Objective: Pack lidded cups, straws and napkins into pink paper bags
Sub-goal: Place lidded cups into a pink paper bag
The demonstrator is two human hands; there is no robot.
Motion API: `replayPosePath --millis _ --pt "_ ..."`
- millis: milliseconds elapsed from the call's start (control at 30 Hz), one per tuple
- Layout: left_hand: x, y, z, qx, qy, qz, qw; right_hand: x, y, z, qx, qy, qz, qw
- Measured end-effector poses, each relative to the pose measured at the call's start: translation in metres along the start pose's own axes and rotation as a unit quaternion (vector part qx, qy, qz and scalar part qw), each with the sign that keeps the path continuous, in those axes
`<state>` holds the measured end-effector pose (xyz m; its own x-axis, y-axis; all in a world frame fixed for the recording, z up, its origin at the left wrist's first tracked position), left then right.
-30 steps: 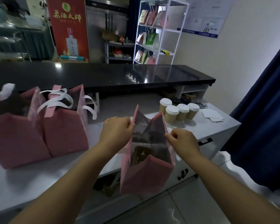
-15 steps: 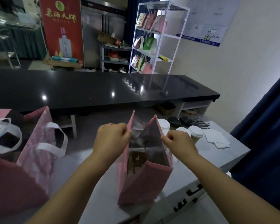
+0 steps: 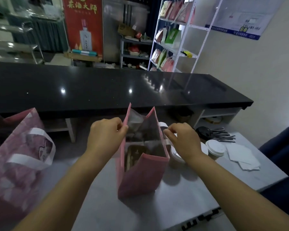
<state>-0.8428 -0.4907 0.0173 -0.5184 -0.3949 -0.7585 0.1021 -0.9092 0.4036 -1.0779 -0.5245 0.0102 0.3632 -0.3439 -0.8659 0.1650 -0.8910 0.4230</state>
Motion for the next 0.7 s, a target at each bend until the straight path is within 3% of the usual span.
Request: replayPosePath --millis 100,200,300,500,700 --pt "0.003 0.002 -0.001 -0.029 0.018 0.003 0.999 -0.014 -0.005 0.027 -0.037 0.0 0.068 0.997" --pt "0.009 0.002 0.001 -0.065 0.013 0.003 0.998 0.027 -0.008 0.09 0.051 -0.106 -0.097 0.988" --pt "0.015 0.001 0.005 -0.1 0.014 0.008 0.995 0.065 -0.023 0.122 0.044 -0.18 -0.23 0.955" --pt "0.021 -0.007 0.028 -0.091 0.023 0.053 0.994 0.08 -0.031 0.128 -0.017 -0.192 -0.237 0.952" --pt "0.02 -0.015 0.041 -0.102 0.052 0.085 0.99 0.058 -0.022 0.11 -0.051 -0.126 -0.205 0.969"
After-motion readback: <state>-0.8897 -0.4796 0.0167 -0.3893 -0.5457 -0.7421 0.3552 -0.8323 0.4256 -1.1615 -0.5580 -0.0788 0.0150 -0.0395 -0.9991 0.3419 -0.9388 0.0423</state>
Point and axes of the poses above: each hand's wrist, its own y-axis towards the middle knuckle, its own x-axis out of the palm, z = x × y, the point moved 10 cm from there along y, towards the middle knuckle, and after that the axes turned 2 degrees about -z, right-handed, at the moved point
